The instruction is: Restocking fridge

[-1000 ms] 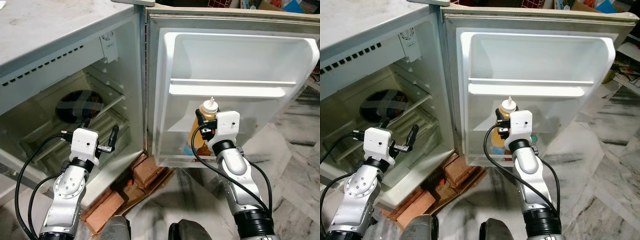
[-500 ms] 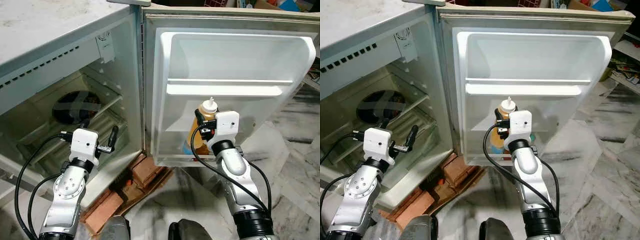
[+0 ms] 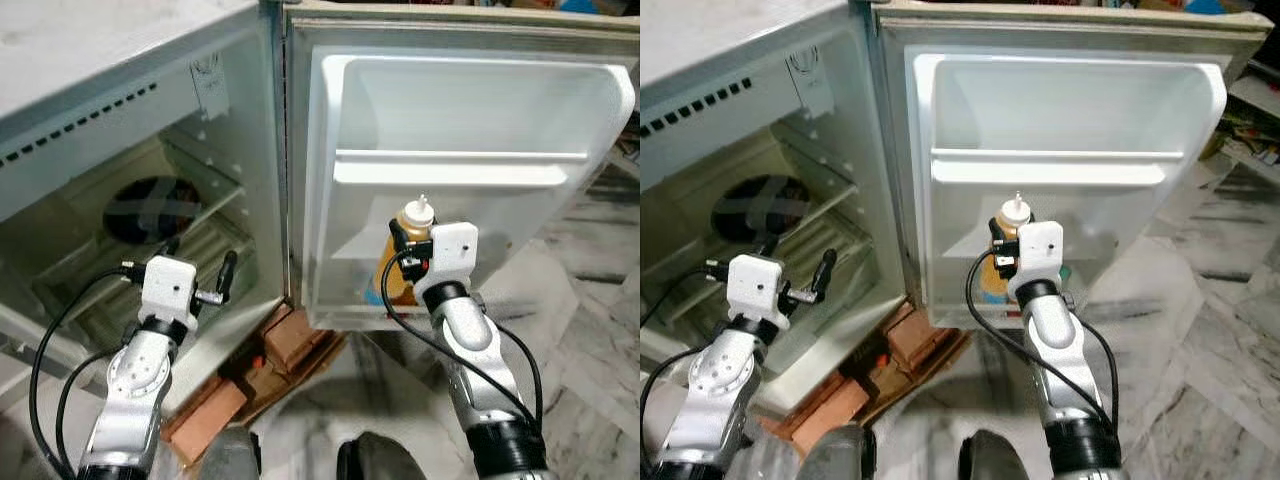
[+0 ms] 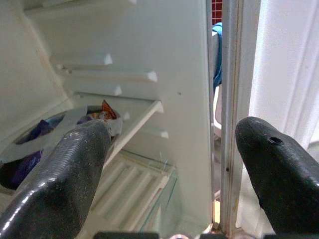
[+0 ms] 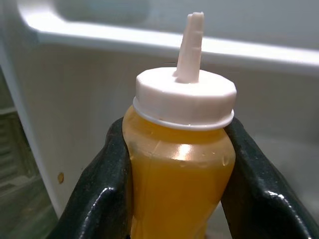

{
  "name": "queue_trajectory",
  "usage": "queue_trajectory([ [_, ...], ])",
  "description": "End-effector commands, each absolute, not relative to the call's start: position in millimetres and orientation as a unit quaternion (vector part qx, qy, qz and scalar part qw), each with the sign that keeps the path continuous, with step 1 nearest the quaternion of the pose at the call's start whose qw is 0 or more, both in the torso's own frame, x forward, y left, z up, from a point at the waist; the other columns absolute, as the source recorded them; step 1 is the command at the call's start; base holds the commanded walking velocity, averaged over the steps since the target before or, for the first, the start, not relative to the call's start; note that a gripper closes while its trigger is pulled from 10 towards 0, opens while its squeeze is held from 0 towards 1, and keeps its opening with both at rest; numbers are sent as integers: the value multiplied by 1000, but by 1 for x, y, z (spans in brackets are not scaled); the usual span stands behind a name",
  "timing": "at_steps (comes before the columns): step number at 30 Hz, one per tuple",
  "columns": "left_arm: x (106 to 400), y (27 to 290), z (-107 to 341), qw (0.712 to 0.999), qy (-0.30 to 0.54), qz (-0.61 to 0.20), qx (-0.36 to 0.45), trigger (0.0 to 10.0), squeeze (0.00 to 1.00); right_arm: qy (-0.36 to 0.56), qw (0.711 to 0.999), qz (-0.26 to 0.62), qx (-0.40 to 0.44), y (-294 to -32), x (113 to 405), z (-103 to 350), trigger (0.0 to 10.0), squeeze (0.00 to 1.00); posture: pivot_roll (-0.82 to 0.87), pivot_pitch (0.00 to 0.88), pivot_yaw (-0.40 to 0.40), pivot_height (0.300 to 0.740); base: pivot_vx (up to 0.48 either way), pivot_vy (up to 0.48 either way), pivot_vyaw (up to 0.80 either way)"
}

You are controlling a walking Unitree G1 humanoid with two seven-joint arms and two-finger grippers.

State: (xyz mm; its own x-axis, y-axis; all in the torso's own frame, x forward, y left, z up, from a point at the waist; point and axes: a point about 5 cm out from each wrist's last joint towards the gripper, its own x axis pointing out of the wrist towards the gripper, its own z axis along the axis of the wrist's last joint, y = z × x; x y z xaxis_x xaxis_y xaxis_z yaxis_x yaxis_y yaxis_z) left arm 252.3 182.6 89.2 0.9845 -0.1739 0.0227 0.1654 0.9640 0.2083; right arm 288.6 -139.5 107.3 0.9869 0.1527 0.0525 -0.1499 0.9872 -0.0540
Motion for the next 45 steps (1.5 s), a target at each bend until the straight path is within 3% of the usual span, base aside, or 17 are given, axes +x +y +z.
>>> queue_trajectory([
  [1, 251, 184, 88, 990, -14, -85, 110, 10000, 0, -28, 996, 76, -25, -141, 288, 107, 10000, 0, 60, 115, -52, 665, 0, 0, 0],
  [10, 251, 184, 88, 990, -12, -90, 111, 10000, 0, -27, 997, 75, -20, -140, 285, 104, 10000, 0, 61, 116, -47, 613, 0, 0, 0],
  [23, 230, 211, 81, 991, 26, -47, 121, 10000, 0, -28, 997, 66, -21, -141, 287, 103, 10000, 0, 82, 126, -34, 613, 0, 0, 0],
  [33, 236, 206, 86, 992, 14, -42, 115, 10000, 0, -33, 997, 69, -19, -142, 291, 106, 10000, 0, 74, 135, -38, 613, 0, 0, 0],
  [45, 237, 206, 86, 992, 15, -47, 117, 10000, 0, -36, 996, 75, -17, -138, 292, 108, 10000, 0, 74, 137, -39, 613, 348, 0, 0],
])
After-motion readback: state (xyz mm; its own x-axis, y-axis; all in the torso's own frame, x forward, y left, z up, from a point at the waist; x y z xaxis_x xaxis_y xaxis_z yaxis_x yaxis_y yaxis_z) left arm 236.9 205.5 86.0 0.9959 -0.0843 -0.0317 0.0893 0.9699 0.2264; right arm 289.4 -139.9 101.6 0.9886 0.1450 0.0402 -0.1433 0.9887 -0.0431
